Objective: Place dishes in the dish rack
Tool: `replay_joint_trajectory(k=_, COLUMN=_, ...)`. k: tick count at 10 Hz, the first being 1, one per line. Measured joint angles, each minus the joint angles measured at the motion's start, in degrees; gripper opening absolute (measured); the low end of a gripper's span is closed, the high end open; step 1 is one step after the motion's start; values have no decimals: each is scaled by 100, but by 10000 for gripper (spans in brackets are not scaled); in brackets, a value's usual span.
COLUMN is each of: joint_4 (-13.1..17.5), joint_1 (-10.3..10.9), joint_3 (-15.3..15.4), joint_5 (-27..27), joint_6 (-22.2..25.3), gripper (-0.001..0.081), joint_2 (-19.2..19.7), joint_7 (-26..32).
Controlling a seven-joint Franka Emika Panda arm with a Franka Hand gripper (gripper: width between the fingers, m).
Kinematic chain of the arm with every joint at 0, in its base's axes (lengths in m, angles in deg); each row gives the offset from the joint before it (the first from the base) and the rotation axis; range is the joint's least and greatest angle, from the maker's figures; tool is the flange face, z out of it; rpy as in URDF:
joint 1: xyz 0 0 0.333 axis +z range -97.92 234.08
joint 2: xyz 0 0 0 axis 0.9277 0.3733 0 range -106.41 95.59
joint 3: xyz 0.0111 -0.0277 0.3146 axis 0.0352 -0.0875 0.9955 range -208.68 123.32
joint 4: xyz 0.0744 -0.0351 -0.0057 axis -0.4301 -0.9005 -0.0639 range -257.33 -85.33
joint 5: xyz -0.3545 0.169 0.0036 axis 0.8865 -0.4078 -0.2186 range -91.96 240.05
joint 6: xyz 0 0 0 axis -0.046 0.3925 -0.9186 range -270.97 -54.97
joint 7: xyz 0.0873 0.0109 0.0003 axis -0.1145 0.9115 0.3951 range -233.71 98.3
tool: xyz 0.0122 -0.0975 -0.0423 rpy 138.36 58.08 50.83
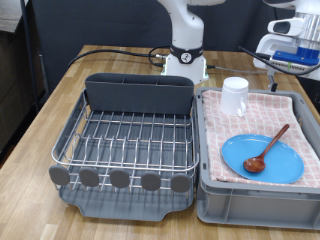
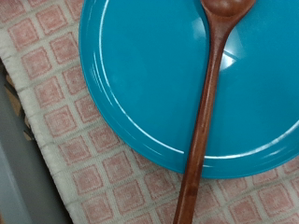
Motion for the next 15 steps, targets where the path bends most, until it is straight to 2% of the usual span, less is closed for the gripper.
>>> replay_joint_trajectory(k=8, joint_4=187, joint_1=48, joint_3=-345, joint_5=1145, joint_6=-684, gripper=802, joint_2=1063, joint_7=-878)
replay_joint_trajectory(k=15, joint_4=161, joint_1=240, joint_3=-741, joint_5=1913, joint_6=-1174, gripper=802, joint_2=1486, joint_7=-1980)
